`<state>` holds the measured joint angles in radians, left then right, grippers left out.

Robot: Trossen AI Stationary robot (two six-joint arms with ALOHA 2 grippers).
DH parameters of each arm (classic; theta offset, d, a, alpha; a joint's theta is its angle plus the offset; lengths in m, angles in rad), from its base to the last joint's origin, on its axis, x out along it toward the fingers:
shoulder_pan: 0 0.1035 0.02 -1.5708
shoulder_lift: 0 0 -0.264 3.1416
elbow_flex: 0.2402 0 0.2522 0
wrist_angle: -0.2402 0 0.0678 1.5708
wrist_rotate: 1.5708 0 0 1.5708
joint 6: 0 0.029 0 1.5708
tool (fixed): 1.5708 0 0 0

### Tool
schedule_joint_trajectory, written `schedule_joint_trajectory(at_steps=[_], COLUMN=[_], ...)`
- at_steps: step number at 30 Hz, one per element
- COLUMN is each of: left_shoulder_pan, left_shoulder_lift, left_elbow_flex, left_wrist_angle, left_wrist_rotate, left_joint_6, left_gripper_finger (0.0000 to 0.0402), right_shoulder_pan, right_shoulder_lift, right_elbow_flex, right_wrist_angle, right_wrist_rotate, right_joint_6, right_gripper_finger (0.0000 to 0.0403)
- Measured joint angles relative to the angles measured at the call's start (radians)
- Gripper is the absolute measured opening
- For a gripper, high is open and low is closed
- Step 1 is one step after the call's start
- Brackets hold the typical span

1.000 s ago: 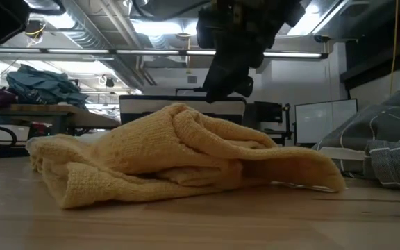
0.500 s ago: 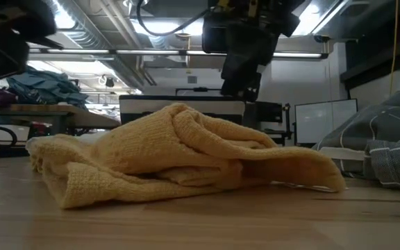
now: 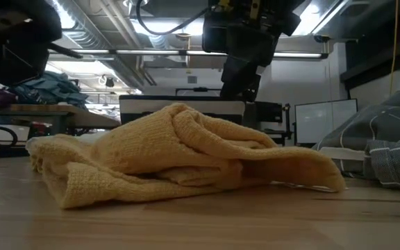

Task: Fold towel
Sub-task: Stack the yellow towel on top of the white patterned towel

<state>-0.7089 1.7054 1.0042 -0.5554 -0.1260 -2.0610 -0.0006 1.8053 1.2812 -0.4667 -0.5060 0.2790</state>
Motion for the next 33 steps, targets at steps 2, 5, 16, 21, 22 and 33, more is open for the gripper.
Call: schedule_joint_trajectory(at_steps=[2, 5, 16, 21, 22, 33], left_shoulder_pan=[0.010, 0.023, 0.043, 0.038, 0.039, 0.042], left_shoulder_lift=[0.000, -0.001, -0.001, -0.001, -0.001, -0.001], left_elbow_flex=[0.000, -0.017, -0.111, -0.113, -0.113, -0.113], left_wrist_angle=[0.017, 0.112, 0.317, 0.306, 0.299, 0.280], left_wrist_rotate=[0.045, 0.094, -0.067, -0.241, -0.261, -0.317], left_joint_6=[0.012, 0.014, -0.173, -0.207, -0.208, -0.208], left_gripper_finger=[0.0096, 0.0130, 0.0202, 0.0202, 0.0202, 0.0202], right_shoulder_pan=[0.000, 0.000, 0.001, 0.000, 0.000, 0.000], right_shoulder_lift=[0.000, 0.000, 0.032, 0.091, 0.104, 0.191], right_elbow_flex=[0.000, 0.000, 0.000, 0.000, 0.000, 0.000], right_wrist_angle=[-0.001, -0.008, -0.029, -0.024, -0.020, 0.074], right_wrist_rotate=[0.000, 0.000, -0.002, -0.028, -0.042, -0.089], right_joint_6=[0.000, 0.000, -0.024, -0.024, -0.024, -0.023], right_gripper_finger=[0.0127, 0.0127, 0.0127, 0.0127, 0.0127, 0.0127])
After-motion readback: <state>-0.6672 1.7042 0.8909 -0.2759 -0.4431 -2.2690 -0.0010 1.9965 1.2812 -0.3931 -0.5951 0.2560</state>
